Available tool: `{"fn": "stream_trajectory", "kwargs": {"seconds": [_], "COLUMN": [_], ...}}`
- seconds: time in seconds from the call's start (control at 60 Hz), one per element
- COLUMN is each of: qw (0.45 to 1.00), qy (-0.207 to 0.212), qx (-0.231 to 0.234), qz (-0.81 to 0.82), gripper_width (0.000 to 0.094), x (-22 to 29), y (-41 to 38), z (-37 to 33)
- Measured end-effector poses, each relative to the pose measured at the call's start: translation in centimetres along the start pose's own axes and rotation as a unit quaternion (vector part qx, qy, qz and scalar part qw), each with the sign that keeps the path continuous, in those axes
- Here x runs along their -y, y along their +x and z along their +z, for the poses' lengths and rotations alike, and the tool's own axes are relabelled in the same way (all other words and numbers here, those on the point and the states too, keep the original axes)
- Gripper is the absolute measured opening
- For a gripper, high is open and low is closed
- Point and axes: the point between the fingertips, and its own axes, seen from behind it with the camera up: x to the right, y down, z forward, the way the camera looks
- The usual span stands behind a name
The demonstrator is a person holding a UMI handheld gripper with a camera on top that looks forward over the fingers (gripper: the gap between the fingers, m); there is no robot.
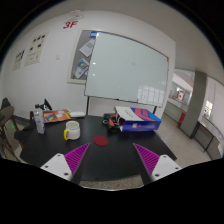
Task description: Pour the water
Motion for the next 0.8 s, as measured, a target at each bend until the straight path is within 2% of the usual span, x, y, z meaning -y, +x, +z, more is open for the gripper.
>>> {"fn": "stream_trajectory", "kwargs": {"seconds": [0.167, 0.183, 0.317, 0.467, 0.567, 0.683, 0.8], "qw": [0.999, 0.999, 0.998, 0.997, 0.995, 0.993, 0.99], "qy": [-0.023, -0.027, -0.053, -0.078, -0.08, -0.056, -0.022], "qx": [-0.039, -0.039, -0.036, 0.012, 0.057, 0.107, 0.138], "qz": [-0.006, -0.006, -0.001, -0.001, 0.008, 0.015, 0.024], "gripper_width": [0.0843, 0.0844, 0.0842, 0.0847, 0.0845, 0.0845, 0.0847], "x": [-2.4, -2.4, -6.6, -9.9, -9.8, -7.4, -3.7], "y": [-2.2, -0.4, -7.8, -17.5, -25.1, -33.9, -40.4], "z": [0.3, -0.6, 0.6, 1.4, 3.1, 6.8, 11.7]}}
